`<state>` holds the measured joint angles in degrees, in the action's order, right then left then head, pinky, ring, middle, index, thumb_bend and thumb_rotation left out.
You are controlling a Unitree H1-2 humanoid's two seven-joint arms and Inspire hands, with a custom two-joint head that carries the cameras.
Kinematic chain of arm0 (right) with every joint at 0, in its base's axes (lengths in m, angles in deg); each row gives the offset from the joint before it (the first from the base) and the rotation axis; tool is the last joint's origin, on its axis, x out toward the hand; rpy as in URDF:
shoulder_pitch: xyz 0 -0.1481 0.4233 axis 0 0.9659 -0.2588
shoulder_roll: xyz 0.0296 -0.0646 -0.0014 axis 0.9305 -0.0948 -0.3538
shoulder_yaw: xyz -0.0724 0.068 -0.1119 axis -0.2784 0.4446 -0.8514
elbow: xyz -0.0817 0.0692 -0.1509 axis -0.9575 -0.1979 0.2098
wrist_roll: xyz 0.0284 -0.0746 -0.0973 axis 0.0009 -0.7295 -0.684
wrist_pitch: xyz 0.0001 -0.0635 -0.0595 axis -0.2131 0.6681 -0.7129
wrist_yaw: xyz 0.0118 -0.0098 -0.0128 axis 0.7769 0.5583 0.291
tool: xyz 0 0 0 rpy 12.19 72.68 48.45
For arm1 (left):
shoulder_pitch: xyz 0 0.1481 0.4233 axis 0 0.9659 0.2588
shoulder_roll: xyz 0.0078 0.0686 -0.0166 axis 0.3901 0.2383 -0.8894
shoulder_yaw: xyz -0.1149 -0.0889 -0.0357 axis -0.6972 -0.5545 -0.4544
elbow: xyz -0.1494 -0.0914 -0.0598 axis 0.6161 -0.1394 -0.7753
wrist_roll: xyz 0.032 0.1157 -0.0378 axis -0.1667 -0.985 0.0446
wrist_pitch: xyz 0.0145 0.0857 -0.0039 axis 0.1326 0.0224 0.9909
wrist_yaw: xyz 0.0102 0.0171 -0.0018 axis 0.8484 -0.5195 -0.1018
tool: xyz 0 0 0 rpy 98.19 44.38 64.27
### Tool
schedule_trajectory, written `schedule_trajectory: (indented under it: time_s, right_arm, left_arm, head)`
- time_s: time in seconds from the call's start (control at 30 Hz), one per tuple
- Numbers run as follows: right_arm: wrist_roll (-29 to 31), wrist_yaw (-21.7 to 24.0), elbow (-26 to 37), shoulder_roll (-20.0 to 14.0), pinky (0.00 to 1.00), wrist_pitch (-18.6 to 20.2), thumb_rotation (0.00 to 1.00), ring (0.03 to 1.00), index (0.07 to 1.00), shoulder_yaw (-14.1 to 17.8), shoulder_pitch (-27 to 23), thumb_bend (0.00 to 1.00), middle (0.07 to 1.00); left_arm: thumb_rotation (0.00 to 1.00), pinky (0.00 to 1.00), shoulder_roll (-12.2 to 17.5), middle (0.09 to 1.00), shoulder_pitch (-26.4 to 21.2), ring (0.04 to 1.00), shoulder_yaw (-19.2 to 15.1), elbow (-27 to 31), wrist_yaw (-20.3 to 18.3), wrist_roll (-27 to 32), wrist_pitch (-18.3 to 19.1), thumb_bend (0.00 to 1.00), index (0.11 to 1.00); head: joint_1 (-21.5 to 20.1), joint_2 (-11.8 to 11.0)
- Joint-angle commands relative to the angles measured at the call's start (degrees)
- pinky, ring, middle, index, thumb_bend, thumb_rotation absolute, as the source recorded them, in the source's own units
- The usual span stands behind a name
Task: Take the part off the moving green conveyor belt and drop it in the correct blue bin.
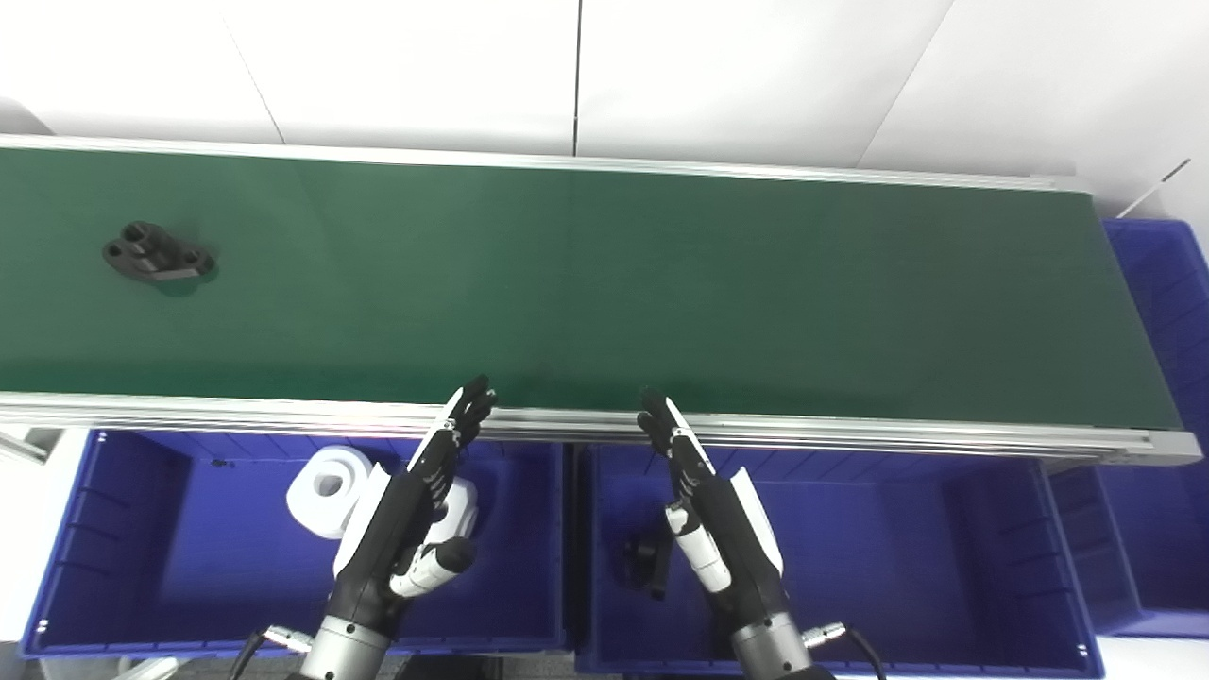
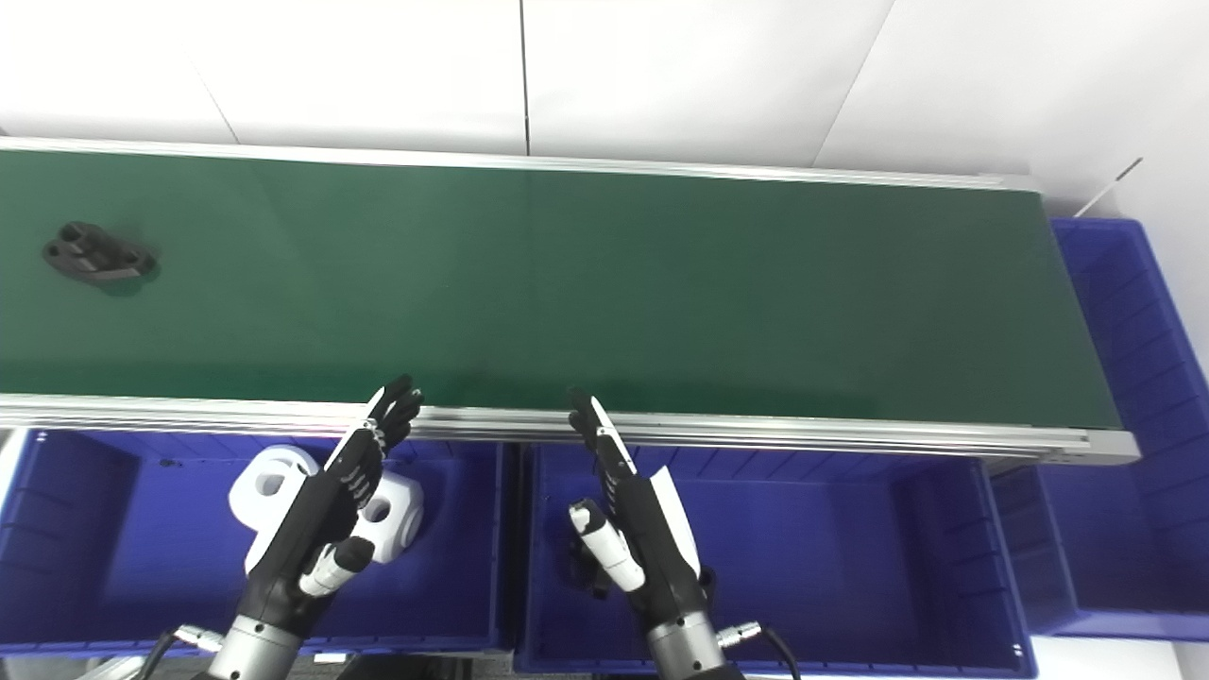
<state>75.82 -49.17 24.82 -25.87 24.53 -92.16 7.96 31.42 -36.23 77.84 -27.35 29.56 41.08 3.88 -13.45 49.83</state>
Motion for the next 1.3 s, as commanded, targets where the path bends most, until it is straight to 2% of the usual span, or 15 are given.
schedule_trajectory:
  time_s: [0.0,0.47,0.63,0.8,0.93,1.07,1.2,1.27]
  right_arm:
    - [0.21,0.19,1.51,0.53,0.99,-0.12,0.99,0.965,0.975,-0.22,0.40,0.89,0.982]
    - [0.54,0.37,1.19,0.46,1.00,-0.25,0.98,0.968,0.976,-0.28,0.25,0.87,0.984]
    - [0.08,0.21,1.09,0.73,0.99,-0.33,0.98,0.963,0.975,-0.52,0.12,0.86,0.981]
    - [0.14,0.03,1.08,1.00,0.99,-0.52,0.98,0.957,0.971,-0.58,0.30,0.87,0.978]
    - [0.29,0.11,0.59,0.94,0.99,-0.88,0.98,0.961,0.973,-0.52,0.27,0.87,0.981]
    - [0.31,-0.03,0.05,0.98,1.00,-1.48,0.98,0.960,0.970,-0.52,0.38,0.87,0.978]
    - [0.13,-0.11,0.09,0.96,0.99,-1.43,0.97,0.968,0.969,-0.51,0.53,0.86,0.977]
    - [0.39,-0.02,-0.20,0.90,0.99,-1.70,0.96,0.969,0.971,-0.51,0.56,0.86,0.978]
  left_arm:
    - [0.89,0.98,0.14,0.946,0.06,0.963,-0.05,1.23,0.34,0.58,-1.02,0.92,0.970]
    - [0.89,0.97,0.23,0.948,-0.14,0.965,-0.08,0.69,0.32,0.52,-1.54,0.90,0.968]
    - [0.88,0.98,0.55,0.950,-0.17,0.970,-0.17,0.94,-0.01,1.20,-0.85,0.90,0.971]
    - [0.89,0.97,0.80,0.948,-0.16,0.968,-0.21,0.79,0.02,1.03,-1.27,0.91,0.972]
    - [0.88,0.98,0.84,0.948,-0.13,0.966,-0.14,0.57,-0.04,1.30,-1.18,0.92,0.973]
    - [0.89,0.96,0.98,0.949,-0.04,0.967,-0.12,0.28,0.02,0.98,-1.44,0.95,0.973]
    - [0.88,0.97,0.90,0.955,-0.05,0.972,-0.09,-0.15,0.06,1.28,-1.94,0.90,0.973]
    - [0.88,0.97,0.88,0.953,0.00,0.968,-0.15,-0.64,0.19,1.22,-2.63,0.89,0.972]
  head:
    - [0.08,0.08]
    - [-0.12,0.31]
    - [-0.17,-0.49]
    - [-0.07,-0.35]
    - [0.35,-2.03]
    - [0.48,-2.24]
    - [0.48,-2.24]
    - [0.39,-3.58]
